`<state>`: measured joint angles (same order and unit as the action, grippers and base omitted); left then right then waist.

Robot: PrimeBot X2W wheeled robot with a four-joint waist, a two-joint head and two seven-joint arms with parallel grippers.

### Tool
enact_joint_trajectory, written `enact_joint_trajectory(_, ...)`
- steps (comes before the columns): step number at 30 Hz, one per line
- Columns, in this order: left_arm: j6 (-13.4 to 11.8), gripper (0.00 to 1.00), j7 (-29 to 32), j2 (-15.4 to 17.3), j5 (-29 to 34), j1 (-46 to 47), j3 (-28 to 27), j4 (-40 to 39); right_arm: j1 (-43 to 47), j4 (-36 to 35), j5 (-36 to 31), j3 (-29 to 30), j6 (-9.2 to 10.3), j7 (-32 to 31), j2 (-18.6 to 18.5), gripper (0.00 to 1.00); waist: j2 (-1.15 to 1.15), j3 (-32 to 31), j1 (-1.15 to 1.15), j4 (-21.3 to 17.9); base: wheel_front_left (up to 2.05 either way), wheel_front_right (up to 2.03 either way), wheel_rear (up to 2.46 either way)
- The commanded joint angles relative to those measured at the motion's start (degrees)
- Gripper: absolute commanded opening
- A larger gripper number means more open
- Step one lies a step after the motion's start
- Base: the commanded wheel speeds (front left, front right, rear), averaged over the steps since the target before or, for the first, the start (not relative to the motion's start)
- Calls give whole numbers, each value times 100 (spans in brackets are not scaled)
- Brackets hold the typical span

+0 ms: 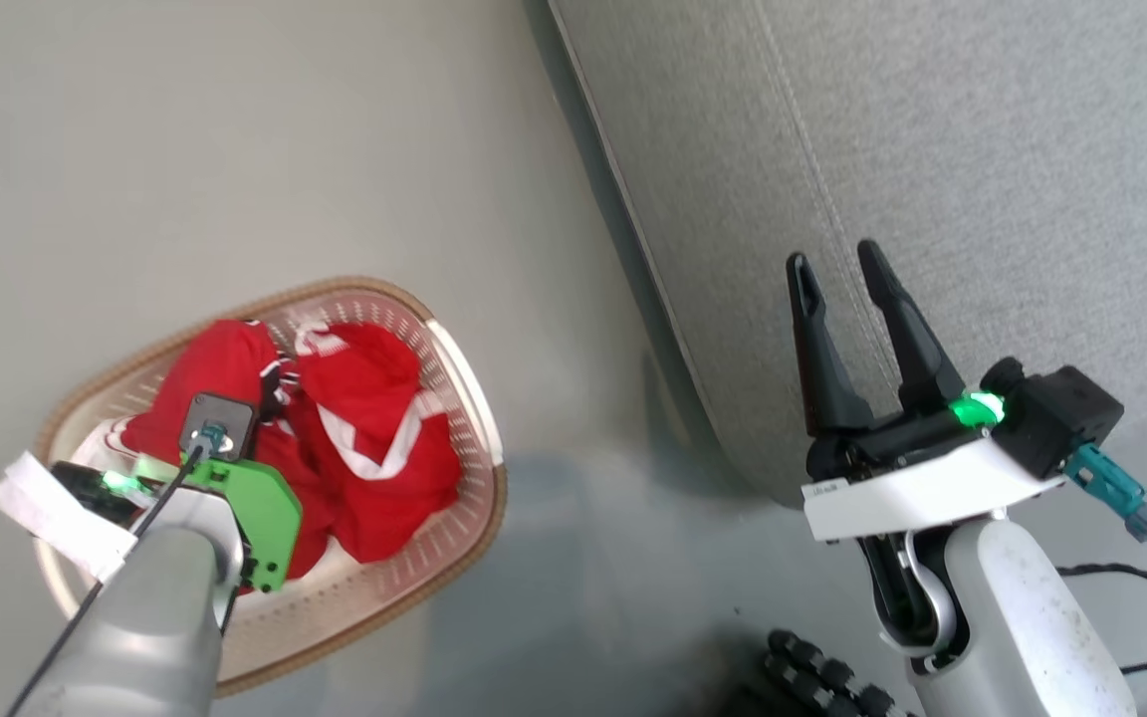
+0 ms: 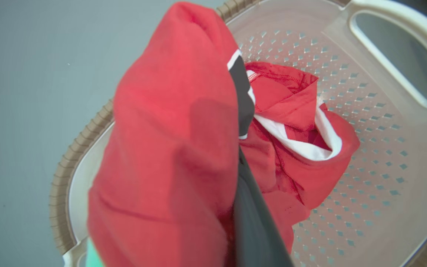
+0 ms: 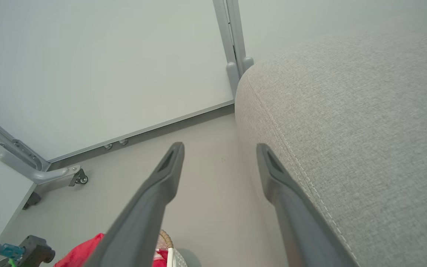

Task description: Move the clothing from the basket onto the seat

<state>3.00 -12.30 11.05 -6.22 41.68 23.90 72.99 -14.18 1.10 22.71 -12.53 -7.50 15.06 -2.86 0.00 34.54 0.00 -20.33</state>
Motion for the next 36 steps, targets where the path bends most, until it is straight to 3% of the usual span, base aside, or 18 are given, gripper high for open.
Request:
enact_joint_trajectory(1, 93, 0, -97, -69, -61, -213, -35, 10, 146, 45, -39, 11, 1, 19, -54, 100, 0, -1098, 0, 576, 0, 0, 0)
enact_joint_trajectory(5, 249, 0, -284, -112, -304, -384, -151, -326, 314, 97, -60, 25, 1, 19, -107, 100, 0, -1559, 0, 747, 0, 0, 0)
enact_joint_trajectory(14, 379, 0, -292, -203, -652, -1437, -653, -2957, 705, 118, -124, -37, 1, 19, -284, 100, 0, -2386, 0, 1105, 0, 0, 0)
enact_joint_trajectory(23, 439, 0, -294, -336, -414, -2314, -1193, -5433, 972, 69, -182, -167, 1, 19, -418, 100, 0, -2925, 0, 1261, 0, 0, 0)
enact_joint_trajectory(26, 447, 0, -293, -411, -568, -2594, -1179, -6176, 1033, 38, -183, -217, 1, 19, -443, 100, 0, -3060, 0, 1275, 0, 0, 0)
enact_joint_trajectory(36, 451, 0, -293, -119, -982, -2983, -547, -7796, 1125, -2, -196, -355, 1, 18, -479, 100, 0, -3182, 0, 1290, 0, 0, 0)
